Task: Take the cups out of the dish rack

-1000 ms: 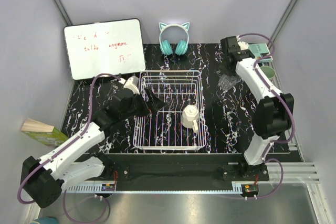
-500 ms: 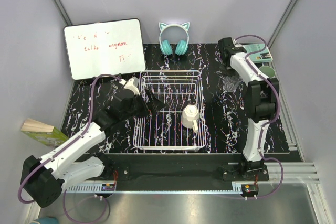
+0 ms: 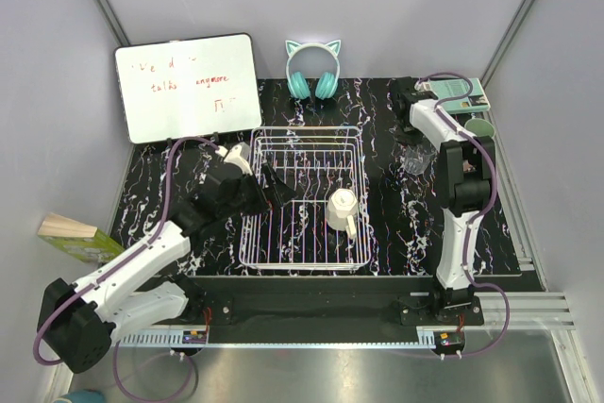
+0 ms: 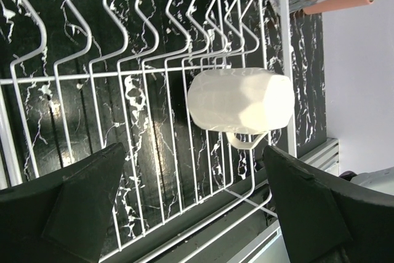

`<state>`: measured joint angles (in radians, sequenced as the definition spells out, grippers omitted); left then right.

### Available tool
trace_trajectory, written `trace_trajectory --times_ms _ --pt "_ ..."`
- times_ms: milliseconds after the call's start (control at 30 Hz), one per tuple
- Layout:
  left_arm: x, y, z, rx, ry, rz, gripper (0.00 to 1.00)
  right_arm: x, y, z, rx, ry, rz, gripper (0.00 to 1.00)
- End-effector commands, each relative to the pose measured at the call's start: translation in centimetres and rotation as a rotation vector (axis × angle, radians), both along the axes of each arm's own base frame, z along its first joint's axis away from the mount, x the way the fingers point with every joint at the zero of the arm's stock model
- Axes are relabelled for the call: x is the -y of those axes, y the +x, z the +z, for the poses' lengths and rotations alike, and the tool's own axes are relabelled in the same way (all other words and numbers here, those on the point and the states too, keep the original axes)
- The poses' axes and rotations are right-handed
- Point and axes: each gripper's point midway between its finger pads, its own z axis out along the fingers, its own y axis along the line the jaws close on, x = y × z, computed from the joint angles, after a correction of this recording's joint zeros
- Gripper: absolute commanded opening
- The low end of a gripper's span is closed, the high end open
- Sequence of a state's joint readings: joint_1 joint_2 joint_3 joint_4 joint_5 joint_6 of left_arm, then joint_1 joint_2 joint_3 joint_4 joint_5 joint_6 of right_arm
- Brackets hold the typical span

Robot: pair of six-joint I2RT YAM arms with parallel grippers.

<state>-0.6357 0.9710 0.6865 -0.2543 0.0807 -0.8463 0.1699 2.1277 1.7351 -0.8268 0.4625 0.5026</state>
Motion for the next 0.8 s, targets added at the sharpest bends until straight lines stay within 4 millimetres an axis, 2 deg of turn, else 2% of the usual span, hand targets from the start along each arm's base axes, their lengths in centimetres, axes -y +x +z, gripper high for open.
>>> trace_trajectory --times_ms 0,300,433,467,500,533,567,667,767 --pt "0.2 0.2 -0.1 0.006 -0.013 0.004 0.99 0.3 -1.0 -2.0 -0.022 0.010 -0.034 0.00" --pt "0.4 0.0 -0.4 -0.003 -0.016 -0.009 0.99 -1.0 -3.3 -3.9 -0.019 0.105 -0.058 0.00" --pt "0.6 -0.1 -0.5 -0.007 -0.017 -0.021 0.99 -1.2 -3.8 -4.0 -0.016 0.122 -0.062 0.12" --pt "0.6 -0.1 -0.6 -0.007 -0.015 -0.022 0.99 -1.3 -3.7 -3.8 -0.008 0.129 -0.063 0.19" --pt "0.6 -0.1 -0.6 -0.004 -0.014 -0.025 0.99 -1.4 -3.8 -3.7 -0.001 0.140 -0.061 0.22" --pt "0.6 -0.1 -0.5 -0.001 -0.013 -0.028 0.99 -1.5 -3.6 -2.9 0.021 0.148 -0.057 0.25" --pt "0.7 -0.1 -0.4 0.003 -0.013 -0.031 0.99 -1.6 -3.6 -2.4 0.034 0.157 -0.065 0.34" --pt "0.6 -0.1 -0.2 0.025 -0.006 -0.038 0.99 -2.3 -3.2 -0.1 0.104 0.178 -0.051 0.48" --pt "0.5 -0.1 0.3 0.043 -0.004 -0.036 0.99 -2.8 -3.0 2.4 0.162 0.194 -0.037 0.57"
